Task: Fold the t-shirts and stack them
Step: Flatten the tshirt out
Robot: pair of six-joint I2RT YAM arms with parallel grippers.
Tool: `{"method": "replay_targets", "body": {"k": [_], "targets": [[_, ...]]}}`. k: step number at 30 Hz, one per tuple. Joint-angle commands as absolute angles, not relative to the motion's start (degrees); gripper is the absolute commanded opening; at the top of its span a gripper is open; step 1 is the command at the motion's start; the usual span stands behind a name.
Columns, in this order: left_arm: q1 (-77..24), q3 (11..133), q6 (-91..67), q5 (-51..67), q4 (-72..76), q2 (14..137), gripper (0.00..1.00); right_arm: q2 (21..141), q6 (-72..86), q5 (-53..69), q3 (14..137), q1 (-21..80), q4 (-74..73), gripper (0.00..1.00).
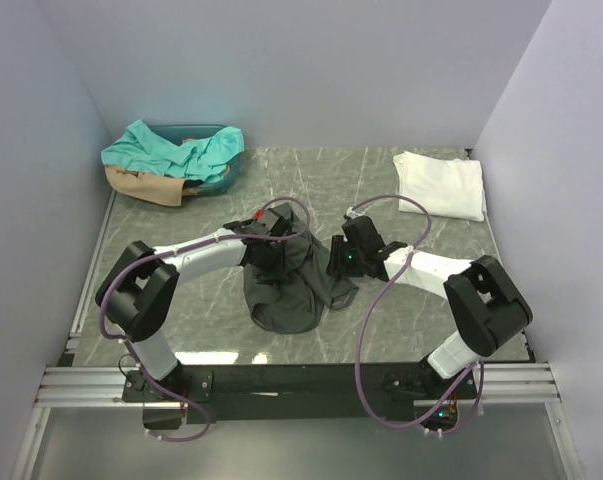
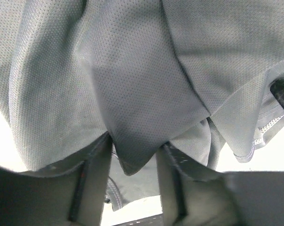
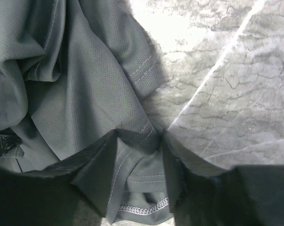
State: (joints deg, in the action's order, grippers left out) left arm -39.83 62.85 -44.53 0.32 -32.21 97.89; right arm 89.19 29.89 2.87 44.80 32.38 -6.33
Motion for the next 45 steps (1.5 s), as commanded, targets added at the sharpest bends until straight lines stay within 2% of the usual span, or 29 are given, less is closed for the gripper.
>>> {"method": "replay_targets", "body": {"k": [1,5,8,9,10,12,19,24,28,31,34,38,42,45], "targets": [[-40.08,63.72,-45.17,0.18,-32.34,96.86,0.43,89.91,29.0,2.72,46.23,32.52,-3.78,0.49],[-40.17,64.6,-45.0,-2.89,-34.27,96.07,0.32,90.61,28.74,3.95,46.58,32.17,-3.51,0.33],[-40.17,64.69,-44.74,-4.56,-35.42,95.71,0.16,91.05,28.57,4.83,47.2,32.08,-4.22,0.2],[-40.17,64.69,-44.91,-5.18,-35.77,95.36,0.05,90.97,28.56,4.83,47.37,31.99,-4.39,0.16],[-40.17,64.69,-45.0,-5.88,-36.21,95.19,0.0,90.36,28.56,4.57,47.46,31.99,-5.26,0.08],[-39.99,64.95,-45.0,-8.24,-37.69,94.49,0.0,89.22,29.0,4.13,47.98,31.38,-6.59,0.0],[-34.9,69.34,-42.46,-15.1,-43.41,90.97,0.0,78.51,29.1,6.68,51.32,20.67,-14.13,0.0],[-30.33,78.29,-37.98,-17.66,-44.38,88.33,0.0,73.57,24.97,6.86,61.13,11.88,-20.9,0.0],[-28.74,89.18,-34.72,-20.12,-46.14,87.46,0.0,70.85,22.15,4.75,70.47,9.85,-27.05,0.0],[-26.72,92.02,-34.1,-20.74,-45.62,84.12,0.0,67.43,22.06,3.26,74.17,9.67,-28.12,0.0],[-23.83,89.14,-34.36,-18.73,-41.58,77.54,0.0,61.73,22.85,3.51,72.61,9.84,-26.72,0.0],[-18.12,76.75,-35.59,-11.26,-37.01,67.44,0.06,54.59,24.26,2.03,63.85,9.76,-26.81,0.0],[-14.33,67.34,-35.86,-5.73,-37.09,63.99,0.18,48.44,24.79,-1.39,55.3,9.76,-28.73,0.0],[-13.1,63.81,-34.63,-4.13,-37.71,64.25,0.2,46.33,24.96,-2.55,51.86,9.76,-30.76,0.0]]}}
